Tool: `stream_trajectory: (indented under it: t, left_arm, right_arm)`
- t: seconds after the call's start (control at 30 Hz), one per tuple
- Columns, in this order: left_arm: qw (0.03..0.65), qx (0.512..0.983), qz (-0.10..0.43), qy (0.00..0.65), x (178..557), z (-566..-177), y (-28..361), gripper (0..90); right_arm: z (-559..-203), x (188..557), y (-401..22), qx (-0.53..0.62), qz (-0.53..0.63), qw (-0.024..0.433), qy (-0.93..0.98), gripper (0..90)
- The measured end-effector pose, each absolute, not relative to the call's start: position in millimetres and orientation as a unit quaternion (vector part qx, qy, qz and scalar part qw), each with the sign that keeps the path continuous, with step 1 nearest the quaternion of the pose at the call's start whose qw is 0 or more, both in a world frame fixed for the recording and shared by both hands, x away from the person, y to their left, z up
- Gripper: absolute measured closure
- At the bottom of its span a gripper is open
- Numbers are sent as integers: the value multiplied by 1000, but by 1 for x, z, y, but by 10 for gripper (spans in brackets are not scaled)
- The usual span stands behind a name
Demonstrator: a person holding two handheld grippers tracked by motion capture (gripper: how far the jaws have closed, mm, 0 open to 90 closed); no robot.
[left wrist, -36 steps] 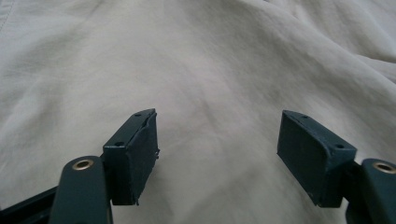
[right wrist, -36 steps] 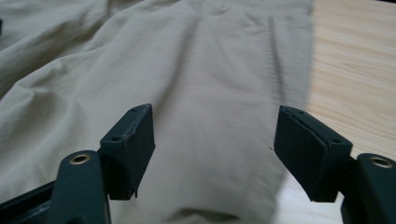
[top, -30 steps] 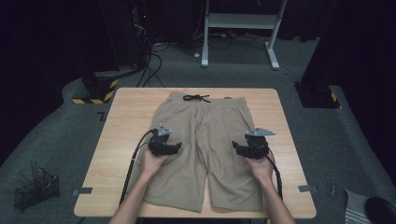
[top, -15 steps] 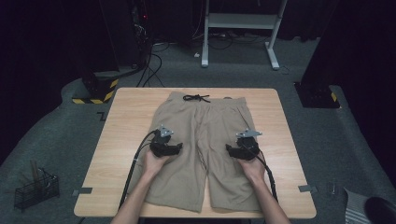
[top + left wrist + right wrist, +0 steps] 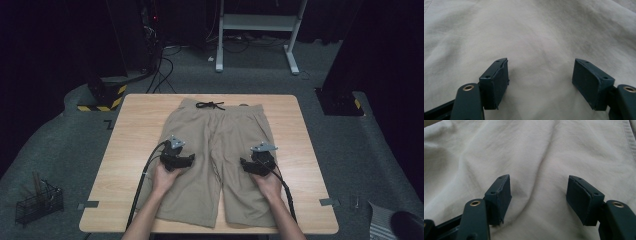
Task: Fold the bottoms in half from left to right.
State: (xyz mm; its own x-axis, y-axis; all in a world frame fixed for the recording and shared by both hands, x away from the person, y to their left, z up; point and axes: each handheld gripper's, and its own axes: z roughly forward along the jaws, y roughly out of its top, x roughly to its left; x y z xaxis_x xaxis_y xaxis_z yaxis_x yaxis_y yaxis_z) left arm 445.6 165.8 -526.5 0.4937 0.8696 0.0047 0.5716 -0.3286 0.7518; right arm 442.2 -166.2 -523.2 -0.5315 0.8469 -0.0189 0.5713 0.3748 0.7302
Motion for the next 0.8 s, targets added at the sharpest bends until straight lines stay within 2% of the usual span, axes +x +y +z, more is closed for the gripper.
stream_trajectory:
  t: [0.63,0.8]
  left_arm:
    - [358,789,208,454,415,-527,167,281]
    - [358,791,205,451,392,-527,165,280]
  right_arm:
    - [-523,409,-165,444,343,201,803,362]
    - [-523,391,-165,440,345,199,805,363]
